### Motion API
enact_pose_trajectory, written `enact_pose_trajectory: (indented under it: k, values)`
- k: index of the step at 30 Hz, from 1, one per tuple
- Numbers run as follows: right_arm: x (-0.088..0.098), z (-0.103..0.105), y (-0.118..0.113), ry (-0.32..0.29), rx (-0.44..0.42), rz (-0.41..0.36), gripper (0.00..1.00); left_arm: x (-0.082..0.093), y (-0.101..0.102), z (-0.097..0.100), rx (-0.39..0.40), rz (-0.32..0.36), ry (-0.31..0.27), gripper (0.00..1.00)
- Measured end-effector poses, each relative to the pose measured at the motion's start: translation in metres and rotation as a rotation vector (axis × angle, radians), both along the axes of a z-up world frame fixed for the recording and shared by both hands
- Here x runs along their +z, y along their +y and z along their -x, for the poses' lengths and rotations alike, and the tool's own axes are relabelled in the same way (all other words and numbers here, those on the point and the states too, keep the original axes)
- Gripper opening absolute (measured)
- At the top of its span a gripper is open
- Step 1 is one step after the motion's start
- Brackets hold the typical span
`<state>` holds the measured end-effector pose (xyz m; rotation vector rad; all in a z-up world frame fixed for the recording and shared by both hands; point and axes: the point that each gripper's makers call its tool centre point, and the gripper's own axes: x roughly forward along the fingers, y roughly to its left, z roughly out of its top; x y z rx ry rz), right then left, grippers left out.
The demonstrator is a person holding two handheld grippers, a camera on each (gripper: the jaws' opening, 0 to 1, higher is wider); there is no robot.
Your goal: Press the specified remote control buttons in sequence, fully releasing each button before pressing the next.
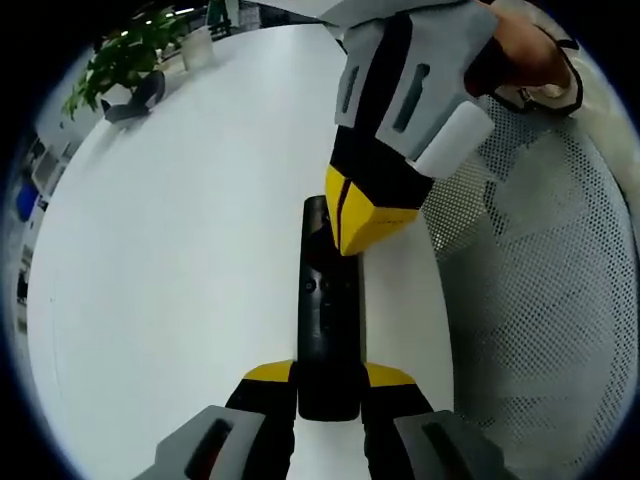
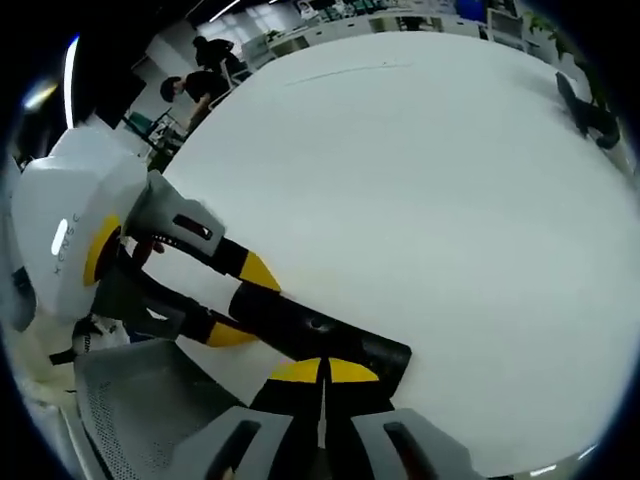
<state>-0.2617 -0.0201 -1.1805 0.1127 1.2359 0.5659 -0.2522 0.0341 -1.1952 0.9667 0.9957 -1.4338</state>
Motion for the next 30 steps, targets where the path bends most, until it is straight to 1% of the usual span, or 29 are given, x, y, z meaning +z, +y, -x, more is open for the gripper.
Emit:
enact_pose_trajectory:
  k: [2,9,13,16,22,26,30]
  values:
    - [-0.0013,0.0007,-0.0011,0.000,0.009,0.015,0.00,0.0001,0.0000,0.0001,-0.002,0.000,0.001,0.23]
    - [-0.0021,0.0002,-0.0011,0.005,0.012,0.024,0.00,0.0002,0.0001,0.0000,-0.002,-0.002,0.004,0.23]
    - [-0.0053,0.0013,0.0002,0.018,0.022,0.048,0.00,-0.0001,0.0002,-0.0003,-0.003,-0.001,0.002,0.23]
    - [-0.0056,0.0007,-0.0008,0.037,0.006,0.052,0.00,-0.0003,0.0003,-0.0001,-0.013,-0.004,-0.008,0.23]
    - [-0.0061,0.0014,-0.0004,0.038,0.014,0.083,0.00,-0.0005,0.0004,-0.0001,-0.019,-0.005,-0.010,0.23]
    - [-0.0063,0.0012,-0.0022,0.033,-0.009,0.072,0.00,-0.0009,0.0002,0.0002,-0.017,-0.011,-0.019,0.23]
    - [-0.0067,0.0010,-0.0014,0.036,-0.012,0.068,0.00,-0.0006,0.0008,0.0000,-0.017,-0.009,-0.019,0.23]
